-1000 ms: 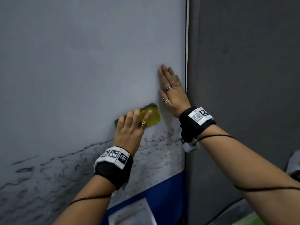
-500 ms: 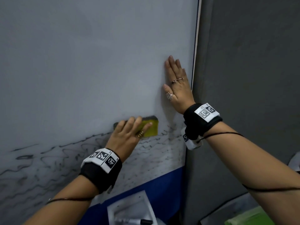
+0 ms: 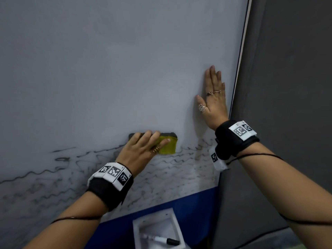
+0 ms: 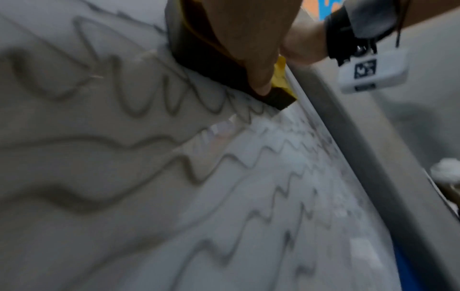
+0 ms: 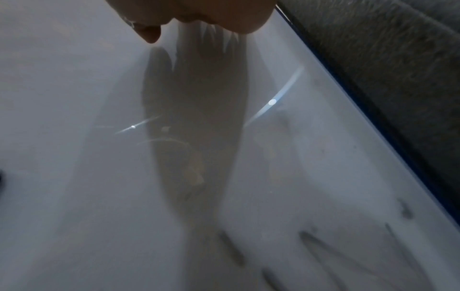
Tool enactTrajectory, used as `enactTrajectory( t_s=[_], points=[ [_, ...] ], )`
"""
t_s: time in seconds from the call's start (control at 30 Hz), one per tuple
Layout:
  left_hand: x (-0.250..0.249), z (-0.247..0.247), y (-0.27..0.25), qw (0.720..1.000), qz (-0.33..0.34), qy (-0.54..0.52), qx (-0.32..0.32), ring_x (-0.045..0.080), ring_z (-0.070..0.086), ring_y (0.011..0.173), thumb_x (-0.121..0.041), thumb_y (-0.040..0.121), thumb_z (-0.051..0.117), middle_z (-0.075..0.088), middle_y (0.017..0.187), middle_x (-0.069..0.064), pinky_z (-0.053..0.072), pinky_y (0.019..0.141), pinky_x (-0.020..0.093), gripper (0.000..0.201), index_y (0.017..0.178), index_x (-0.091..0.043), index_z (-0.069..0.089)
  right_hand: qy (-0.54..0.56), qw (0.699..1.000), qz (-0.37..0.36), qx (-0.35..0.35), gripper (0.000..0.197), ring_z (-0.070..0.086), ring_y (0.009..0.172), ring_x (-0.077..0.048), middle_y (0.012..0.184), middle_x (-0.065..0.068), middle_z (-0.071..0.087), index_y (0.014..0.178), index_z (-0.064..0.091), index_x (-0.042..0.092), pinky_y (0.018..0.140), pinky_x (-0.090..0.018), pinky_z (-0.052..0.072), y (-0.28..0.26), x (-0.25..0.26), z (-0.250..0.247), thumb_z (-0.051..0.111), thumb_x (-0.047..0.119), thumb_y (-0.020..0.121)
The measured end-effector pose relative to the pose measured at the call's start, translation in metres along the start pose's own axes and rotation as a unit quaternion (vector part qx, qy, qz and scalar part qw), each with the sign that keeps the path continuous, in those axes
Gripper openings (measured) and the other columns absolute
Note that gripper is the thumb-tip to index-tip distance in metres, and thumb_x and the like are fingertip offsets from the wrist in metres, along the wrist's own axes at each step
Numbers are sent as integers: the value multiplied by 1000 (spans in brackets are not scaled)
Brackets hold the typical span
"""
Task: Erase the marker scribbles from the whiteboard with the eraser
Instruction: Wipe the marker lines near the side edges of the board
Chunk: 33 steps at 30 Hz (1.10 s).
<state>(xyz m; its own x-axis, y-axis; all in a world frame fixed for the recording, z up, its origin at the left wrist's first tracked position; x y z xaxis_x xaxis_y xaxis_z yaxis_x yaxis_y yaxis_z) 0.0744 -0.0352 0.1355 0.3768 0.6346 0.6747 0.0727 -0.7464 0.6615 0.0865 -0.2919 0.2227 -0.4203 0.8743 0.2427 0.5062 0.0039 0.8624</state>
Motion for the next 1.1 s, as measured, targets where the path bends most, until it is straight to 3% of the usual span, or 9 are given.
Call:
enactTrajectory(
  t_s=[0.1, 0.17, 0.3, 0.47, 0.57, 0.7, 0.83, 0.93, 1.1],
  points=[
    [8, -8, 8, 991, -128, 27, -35, 29, 42, 106, -18, 83, 62, 42, 126, 9, 32, 84, 40, 55, 134, -24, 44, 1, 1000, -24, -17, 65, 2, 143, -31, 156, -18, 10, 147, 16, 2, 115, -33, -6, -2, 7, -2, 42, 22, 91],
    [7, -10, 10, 982, -183, 27, -32, 30, 42, 107, -21, 76, 74, 41, 127, 8, 31, 85, 41, 65, 134, -26, 44, -30, 992, -120, -38, 61, 16, 139, -33, 151, -20, 23, 143, 28, 0, 116, -33, 3, -11, 24, 0, 43, 20, 88],
    [11, -15, 8, 989, -147, 1, -11, 30, 41, 108, -26, 82, 66, 40, 128, 7, 32, 87, 41, 59, 136, -26, 42, -53, 950, -306, -28, 46, 41, 122, -31, 135, -12, 38, 134, 46, -2, 109, -42, 33, -50, 55, 22, 39, 4, 89],
    [34, -27, 3, 986, -154, -68, -16, 28, 46, 104, -41, 87, 54, 58, 114, 13, 39, 89, 38, 60, 131, -1, 45, -40, 950, -309, -12, 50, 40, 128, -27, 141, -12, 36, 136, 40, 0, 113, -34, 28, -62, 71, 49, 50, 25, 95],
    [47, -34, 8, 985, -138, -99, -7, 30, 43, 107, -45, 83, 52, 41, 124, 16, 38, 96, 39, 71, 132, 5, 41, -25, 938, -346, -31, 51, 48, 123, -27, 138, -14, 47, 134, 45, 2, 104, -39, 41, -58, 84, 58, 63, 12, 87],
    [81, -60, -1, 984, -172, -44, -28, 35, 33, 125, -46, 95, 44, 30, 141, 13, 30, 106, 43, 52, 137, -15, 45, -79, 921, -371, -85, 46, 48, 116, -27, 139, -8, 44, 134, 48, 22, 100, -40, 39, -55, 92, 59, 49, 4, 92],
    [125, -81, -37, 950, -306, 20, 51, 40, 9, 140, -42, 99, 30, 19, 155, 10, -1, 111, 55, 45, 144, -35, 32, -91, 942, -302, -112, 51, 42, 116, -33, 141, -1, 41, 133, 49, 28, 101, -46, 34, -67, 106, 78, 44, 10, 85],
    [137, -73, -62, 942, -305, 17, 137, 34, 1, 142, -43, 95, 27, 10, 157, 6, -4, 103, 67, 53, 147, -37, 17, -92, 942, -306, -104, 37, 41, 118, -29, 140, 3, 41, 132, 48, 31, 101, -43, 32, -91, 112, 104, 43, 24, 96],
    [134, -64, -70, 937, -313, 11, 152, 27, -3, 143, -44, 93, 27, 4, 157, 0, -7, 97, 72, 55, 147, -38, 14, -71, 924, -362, -102, 45, 45, 118, -29, 137, 3, 47, 127, 55, 30, 101, -45, 34, -71, 110, 96, 33, 10, 94]
  ],
)
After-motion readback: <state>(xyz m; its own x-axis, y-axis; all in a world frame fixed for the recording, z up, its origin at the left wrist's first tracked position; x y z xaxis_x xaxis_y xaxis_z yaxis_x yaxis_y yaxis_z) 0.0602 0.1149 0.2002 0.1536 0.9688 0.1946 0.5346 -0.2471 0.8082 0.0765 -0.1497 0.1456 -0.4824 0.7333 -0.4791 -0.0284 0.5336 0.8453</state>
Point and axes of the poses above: each hand's wrist, its own y-axis towards the middle knuckle, its own z-axis out of the palm, x = y × z, the point moved 1 cm from there along y, towards the middle knuckle
